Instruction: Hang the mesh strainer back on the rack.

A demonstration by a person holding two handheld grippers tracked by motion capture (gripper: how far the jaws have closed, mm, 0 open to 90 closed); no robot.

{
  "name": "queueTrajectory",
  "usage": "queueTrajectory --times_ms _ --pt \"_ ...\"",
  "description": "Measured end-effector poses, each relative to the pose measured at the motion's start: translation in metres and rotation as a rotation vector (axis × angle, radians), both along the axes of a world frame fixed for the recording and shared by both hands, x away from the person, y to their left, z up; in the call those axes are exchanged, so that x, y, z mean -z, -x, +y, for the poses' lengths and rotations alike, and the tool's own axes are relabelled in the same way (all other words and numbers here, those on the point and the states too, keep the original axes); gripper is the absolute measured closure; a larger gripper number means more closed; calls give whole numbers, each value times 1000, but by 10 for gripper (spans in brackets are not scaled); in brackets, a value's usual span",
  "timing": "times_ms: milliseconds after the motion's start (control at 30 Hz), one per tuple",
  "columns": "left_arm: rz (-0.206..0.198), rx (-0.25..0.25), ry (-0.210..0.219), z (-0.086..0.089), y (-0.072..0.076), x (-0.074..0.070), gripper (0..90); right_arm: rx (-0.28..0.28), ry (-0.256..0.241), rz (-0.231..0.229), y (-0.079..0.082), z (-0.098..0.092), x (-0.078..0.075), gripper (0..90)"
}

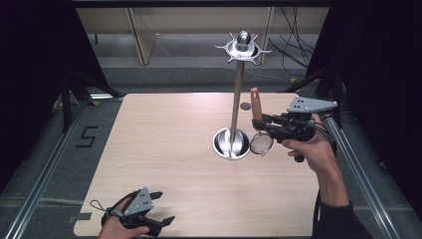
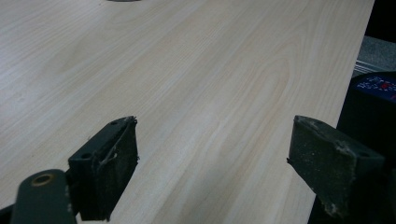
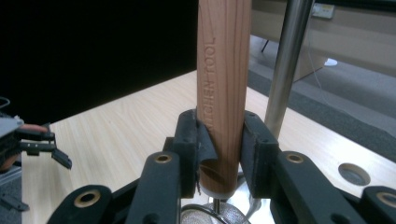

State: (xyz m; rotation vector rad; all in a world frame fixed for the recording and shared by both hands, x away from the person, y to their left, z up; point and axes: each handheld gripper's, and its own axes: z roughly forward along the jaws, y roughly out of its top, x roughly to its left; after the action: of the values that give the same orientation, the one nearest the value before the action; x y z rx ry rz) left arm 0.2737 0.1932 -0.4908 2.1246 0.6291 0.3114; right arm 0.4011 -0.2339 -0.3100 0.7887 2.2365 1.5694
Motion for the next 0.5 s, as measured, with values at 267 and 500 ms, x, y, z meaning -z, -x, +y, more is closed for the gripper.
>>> queueTrajectory --times_ms 267,500 --pt "6 3 -3 0 0 0 153 11 -21 -45 -6 4 -17 713" --pt "3 2 -1 0 0 0 152 18 -50 -47 -9 9 -26 713"
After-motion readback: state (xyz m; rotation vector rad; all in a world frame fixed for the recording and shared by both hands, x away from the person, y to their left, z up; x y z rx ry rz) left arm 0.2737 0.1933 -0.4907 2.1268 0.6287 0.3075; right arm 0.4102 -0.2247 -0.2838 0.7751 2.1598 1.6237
